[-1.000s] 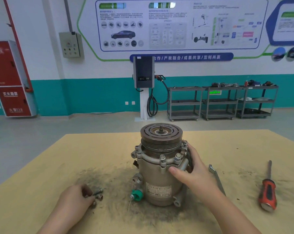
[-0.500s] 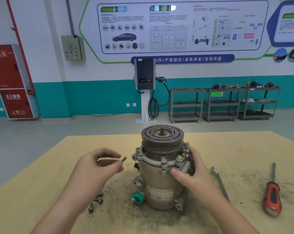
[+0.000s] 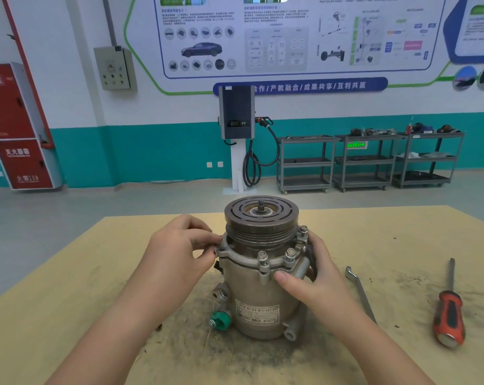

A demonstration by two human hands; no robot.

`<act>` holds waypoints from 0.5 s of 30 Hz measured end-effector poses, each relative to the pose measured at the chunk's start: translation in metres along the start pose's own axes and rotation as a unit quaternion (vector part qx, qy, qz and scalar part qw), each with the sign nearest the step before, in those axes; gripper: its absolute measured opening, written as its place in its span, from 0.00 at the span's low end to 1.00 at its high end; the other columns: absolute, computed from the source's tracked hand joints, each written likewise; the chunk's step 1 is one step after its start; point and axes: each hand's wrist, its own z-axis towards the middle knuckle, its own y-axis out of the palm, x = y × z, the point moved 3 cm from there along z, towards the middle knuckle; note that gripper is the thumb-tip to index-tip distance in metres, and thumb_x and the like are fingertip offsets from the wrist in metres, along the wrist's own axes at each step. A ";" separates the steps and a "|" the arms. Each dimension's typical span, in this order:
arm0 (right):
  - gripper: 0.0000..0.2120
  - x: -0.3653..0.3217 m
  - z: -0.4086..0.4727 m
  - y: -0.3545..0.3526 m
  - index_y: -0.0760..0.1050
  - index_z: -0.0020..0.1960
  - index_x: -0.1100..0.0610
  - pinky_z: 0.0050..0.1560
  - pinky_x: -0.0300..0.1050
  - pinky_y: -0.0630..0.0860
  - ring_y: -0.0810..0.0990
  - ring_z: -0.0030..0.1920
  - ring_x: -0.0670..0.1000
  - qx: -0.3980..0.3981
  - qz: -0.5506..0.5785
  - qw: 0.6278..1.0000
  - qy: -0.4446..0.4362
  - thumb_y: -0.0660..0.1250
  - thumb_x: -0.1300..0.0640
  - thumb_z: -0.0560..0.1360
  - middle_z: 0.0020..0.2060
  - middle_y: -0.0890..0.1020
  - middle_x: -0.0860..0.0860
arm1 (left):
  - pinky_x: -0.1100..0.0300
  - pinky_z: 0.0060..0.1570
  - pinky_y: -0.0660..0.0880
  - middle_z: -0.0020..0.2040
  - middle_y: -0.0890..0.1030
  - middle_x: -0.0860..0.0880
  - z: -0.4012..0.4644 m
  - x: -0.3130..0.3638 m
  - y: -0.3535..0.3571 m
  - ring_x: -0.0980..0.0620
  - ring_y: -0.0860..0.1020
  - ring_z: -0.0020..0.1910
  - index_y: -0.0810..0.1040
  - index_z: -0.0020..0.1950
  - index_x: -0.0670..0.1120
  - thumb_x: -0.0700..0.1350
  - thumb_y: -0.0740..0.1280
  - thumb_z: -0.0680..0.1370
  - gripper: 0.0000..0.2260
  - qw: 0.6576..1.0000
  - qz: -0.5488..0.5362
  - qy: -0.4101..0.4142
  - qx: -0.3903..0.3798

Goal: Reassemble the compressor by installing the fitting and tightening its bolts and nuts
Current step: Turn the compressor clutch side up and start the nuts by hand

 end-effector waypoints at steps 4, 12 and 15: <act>0.37 -0.001 0.000 0.000 0.65 0.62 0.30 0.48 0.25 0.72 0.76 0.58 0.33 -0.001 0.000 1.000 -0.005 0.77 0.39 0.57 0.58 0.76 0.30 | 0.81 0.47 0.66 0.44 0.75 0.63 0.001 0.007 -0.002 0.66 0.76 0.44 0.85 0.52 0.54 0.35 0.72 0.74 0.15 0.999 0.011 0.043 -0.001; 0.37 -0.002 0.000 0.000 0.65 0.62 0.30 0.49 0.25 0.73 0.76 0.58 0.33 -0.010 0.010 1.000 -0.001 0.77 0.39 0.57 0.57 0.76 0.30 | 0.79 0.49 0.70 0.47 0.80 0.72 -0.012 -0.001 0.005 0.70 0.79 0.48 0.78 0.49 0.65 0.37 0.65 0.78 0.20 0.995 -0.096 -0.008 -0.006; 0.38 -0.002 0.001 -0.001 0.65 0.63 0.32 0.48 0.25 0.73 0.76 0.57 0.33 -0.007 0.016 1.000 0.002 0.76 0.41 0.57 0.56 0.77 0.29 | 0.74 0.46 0.71 0.54 0.79 0.69 -0.021 -0.029 -0.002 0.65 0.79 0.48 0.78 0.55 0.68 0.40 0.62 0.80 0.20 0.987 -0.130 -0.091 0.020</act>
